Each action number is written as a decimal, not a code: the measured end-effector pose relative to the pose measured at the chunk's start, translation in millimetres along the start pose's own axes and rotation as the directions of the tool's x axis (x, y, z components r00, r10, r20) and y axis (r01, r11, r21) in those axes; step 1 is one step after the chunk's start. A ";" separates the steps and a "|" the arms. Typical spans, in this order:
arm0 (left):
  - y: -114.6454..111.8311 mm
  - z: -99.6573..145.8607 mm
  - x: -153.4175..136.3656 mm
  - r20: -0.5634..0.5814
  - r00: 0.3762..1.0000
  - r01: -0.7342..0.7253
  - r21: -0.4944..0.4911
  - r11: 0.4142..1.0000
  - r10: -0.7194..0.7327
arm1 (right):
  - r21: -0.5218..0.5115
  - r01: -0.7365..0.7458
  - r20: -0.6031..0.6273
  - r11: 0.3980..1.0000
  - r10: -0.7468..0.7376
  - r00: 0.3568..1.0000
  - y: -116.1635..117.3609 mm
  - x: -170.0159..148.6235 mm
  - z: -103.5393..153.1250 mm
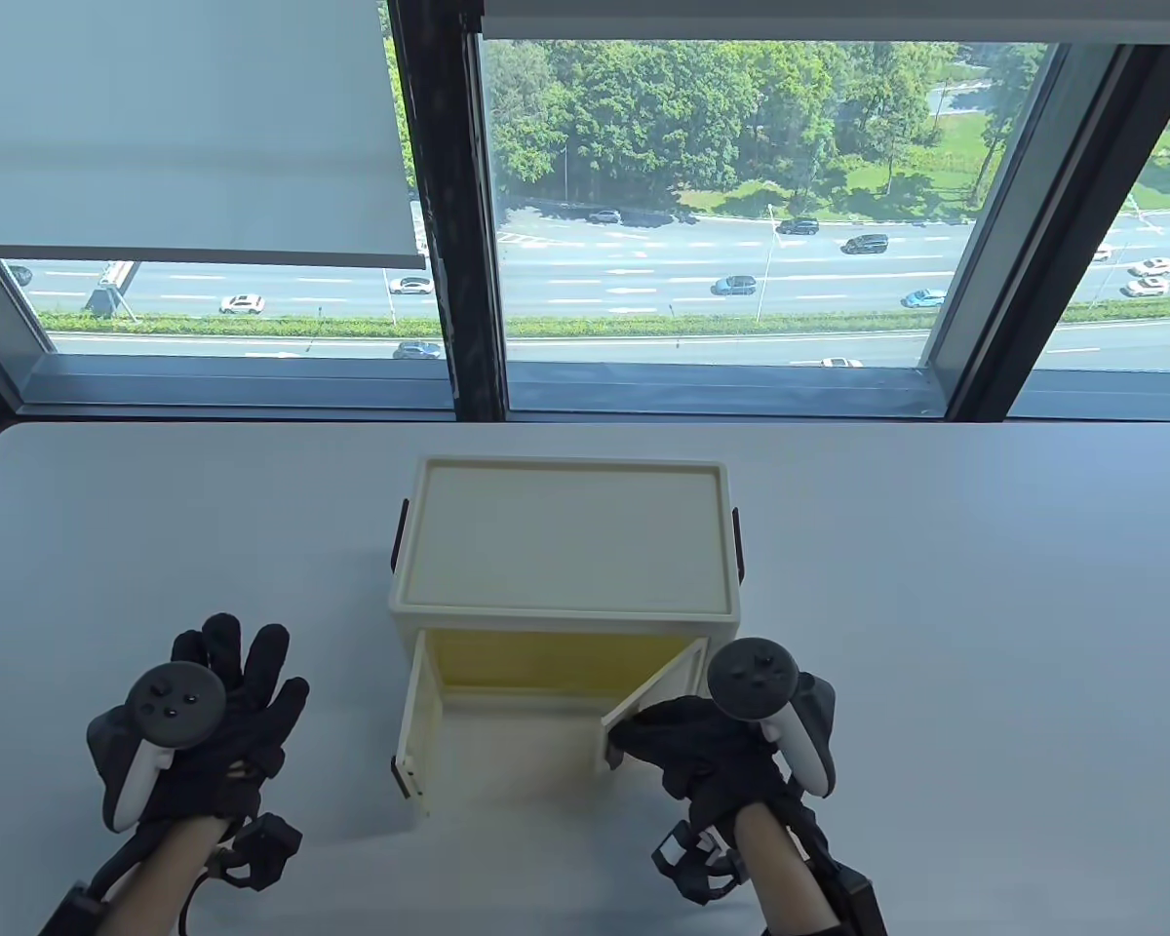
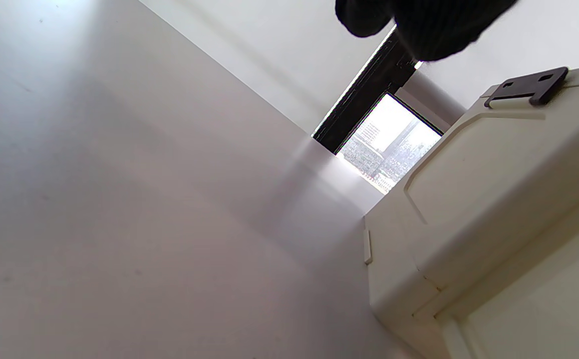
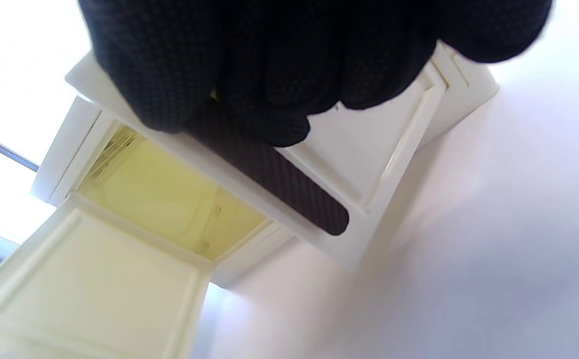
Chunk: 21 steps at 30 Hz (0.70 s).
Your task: Open cabinet door
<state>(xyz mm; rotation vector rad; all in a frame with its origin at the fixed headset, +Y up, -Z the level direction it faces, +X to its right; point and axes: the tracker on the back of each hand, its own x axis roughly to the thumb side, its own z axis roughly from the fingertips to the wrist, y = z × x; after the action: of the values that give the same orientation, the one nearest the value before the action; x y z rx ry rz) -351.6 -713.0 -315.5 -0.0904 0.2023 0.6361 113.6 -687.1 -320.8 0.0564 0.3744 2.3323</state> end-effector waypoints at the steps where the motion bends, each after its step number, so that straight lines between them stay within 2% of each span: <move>1: 0.1 0.0 -0.1 0.001 1.000 -0.001 0.001 1.000 0.001 | 0.018 -0.018 0.010 1.000 0.018 1.000 -3.5 -3.1 3.1; 9: -1.6 0.4 0.4 -0.004 1.000 0.010 -0.001 1.000 -0.010 | 0.034 -0.054 0.073 0.998 0.052 0.996 -26.3 -24.9 18.3; 15: -3.7 0.5 -0.2 -0.011 1.000 0.019 -0.014 1.000 -0.019 | 0.020 -0.053 0.104 0.998 0.051 0.993 -35.1 -34.8 23.1; 18: -3.6 0.8 -0.3 -0.012 1.000 0.021 -0.017 1.000 -0.021 | 0.005 -0.022 0.106 1.000 0.021 0.994 -41.7 -42.2 25.0; 21: -3.3 0.8 -0.4 -0.011 1.000 0.019 -0.017 1.000 -0.019 | -0.069 -0.007 0.092 0.998 0.014 0.996 -51.8 -48.8 27.7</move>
<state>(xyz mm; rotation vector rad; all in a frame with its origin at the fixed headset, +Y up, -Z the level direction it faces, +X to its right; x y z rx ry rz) -349.8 -715.8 -314.5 -0.1123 0.2070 0.6183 188.0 -679.7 -305.7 0.1325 0.2490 2.3414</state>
